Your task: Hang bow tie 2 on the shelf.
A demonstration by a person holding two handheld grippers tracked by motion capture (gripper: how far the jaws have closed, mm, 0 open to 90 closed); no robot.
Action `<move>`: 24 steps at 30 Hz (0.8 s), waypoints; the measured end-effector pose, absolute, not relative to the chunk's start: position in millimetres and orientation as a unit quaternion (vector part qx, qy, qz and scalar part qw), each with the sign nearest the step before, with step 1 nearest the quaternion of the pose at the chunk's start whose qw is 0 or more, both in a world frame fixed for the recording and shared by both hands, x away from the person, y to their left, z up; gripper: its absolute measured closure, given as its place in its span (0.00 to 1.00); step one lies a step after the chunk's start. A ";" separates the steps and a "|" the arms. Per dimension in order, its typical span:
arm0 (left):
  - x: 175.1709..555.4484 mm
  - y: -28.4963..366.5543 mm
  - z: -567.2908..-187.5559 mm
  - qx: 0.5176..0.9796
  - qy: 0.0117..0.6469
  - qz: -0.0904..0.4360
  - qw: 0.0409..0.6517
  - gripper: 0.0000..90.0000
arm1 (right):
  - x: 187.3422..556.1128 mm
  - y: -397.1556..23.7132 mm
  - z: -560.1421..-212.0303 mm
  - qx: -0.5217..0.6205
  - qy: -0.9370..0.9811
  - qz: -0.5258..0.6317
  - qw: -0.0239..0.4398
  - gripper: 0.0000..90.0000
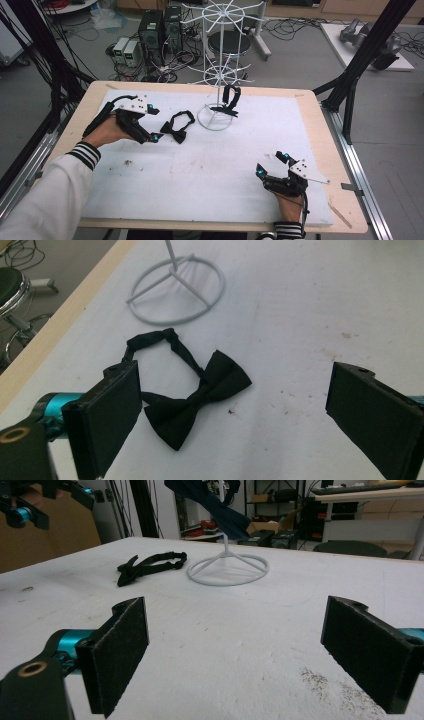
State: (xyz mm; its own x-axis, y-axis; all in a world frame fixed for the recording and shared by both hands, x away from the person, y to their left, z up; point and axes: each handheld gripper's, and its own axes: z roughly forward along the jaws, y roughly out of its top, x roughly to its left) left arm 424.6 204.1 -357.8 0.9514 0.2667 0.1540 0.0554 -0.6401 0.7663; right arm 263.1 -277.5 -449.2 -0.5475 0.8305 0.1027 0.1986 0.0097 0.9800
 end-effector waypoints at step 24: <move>462.6 166.2 -375.1 0.945 0.037 0.105 0.309 0.11 | 262.1 -279.9 -449.8 0.393 0.649 0.591 0.274 0.12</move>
